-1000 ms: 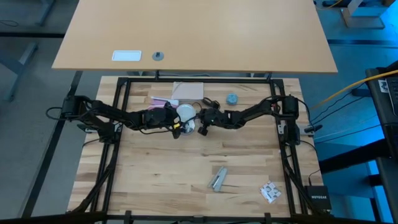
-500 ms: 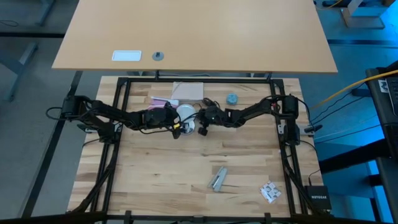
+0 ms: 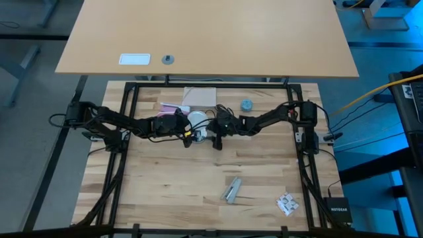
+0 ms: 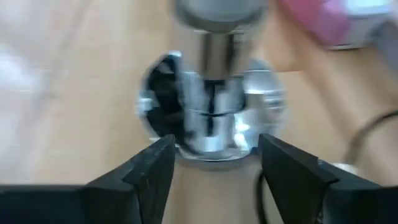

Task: Screw lightbulb
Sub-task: Insert light bulb into the lamp

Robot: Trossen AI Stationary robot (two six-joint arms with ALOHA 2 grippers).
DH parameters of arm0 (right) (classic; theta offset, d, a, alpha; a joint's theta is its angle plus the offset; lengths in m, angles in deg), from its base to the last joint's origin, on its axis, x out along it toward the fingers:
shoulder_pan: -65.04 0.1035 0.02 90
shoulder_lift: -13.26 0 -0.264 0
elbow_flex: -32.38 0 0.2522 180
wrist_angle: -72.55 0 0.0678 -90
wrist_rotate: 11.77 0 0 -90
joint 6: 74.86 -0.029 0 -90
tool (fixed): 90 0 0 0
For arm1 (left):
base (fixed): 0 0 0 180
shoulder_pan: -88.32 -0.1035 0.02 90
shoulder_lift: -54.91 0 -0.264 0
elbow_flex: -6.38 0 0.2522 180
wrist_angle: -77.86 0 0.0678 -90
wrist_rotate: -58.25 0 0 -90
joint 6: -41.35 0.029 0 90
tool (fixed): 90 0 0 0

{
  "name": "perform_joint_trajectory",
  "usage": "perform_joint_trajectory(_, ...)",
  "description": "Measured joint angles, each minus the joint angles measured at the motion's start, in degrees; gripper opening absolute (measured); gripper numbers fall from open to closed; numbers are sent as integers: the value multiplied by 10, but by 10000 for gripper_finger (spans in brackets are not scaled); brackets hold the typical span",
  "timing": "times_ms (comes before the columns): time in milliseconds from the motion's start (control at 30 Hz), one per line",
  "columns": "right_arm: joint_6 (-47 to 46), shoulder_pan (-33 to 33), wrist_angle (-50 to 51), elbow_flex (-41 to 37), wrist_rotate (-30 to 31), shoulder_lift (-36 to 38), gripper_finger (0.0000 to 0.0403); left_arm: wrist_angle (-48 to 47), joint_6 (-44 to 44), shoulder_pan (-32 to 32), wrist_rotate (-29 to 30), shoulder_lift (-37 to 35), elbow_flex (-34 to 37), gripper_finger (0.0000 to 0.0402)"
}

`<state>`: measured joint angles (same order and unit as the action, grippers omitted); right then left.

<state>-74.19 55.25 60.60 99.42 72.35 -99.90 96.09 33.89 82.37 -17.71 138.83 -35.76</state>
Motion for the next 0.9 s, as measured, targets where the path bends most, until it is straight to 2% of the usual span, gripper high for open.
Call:
perform_joint_trajectory(167,-20,5,-14,0,-39,0,240,0,0,0,0,0,0,166)
perform_joint_trajectory(300,-21,18,-40,0,-30,0,240,0,0,0,0,0,0,166)
perform_joint_trajectory(367,-21,32,-46,1,-11,0,240,0,0,0,0,0,0,166)
perform_joint_trajectory(700,26,108,-37,1,157,0,240,0,0,0,0,0,0,166)
perform_joint_trajectory(900,28,113,-28,1,173,0,240,0,0,0,0,0,0,166)
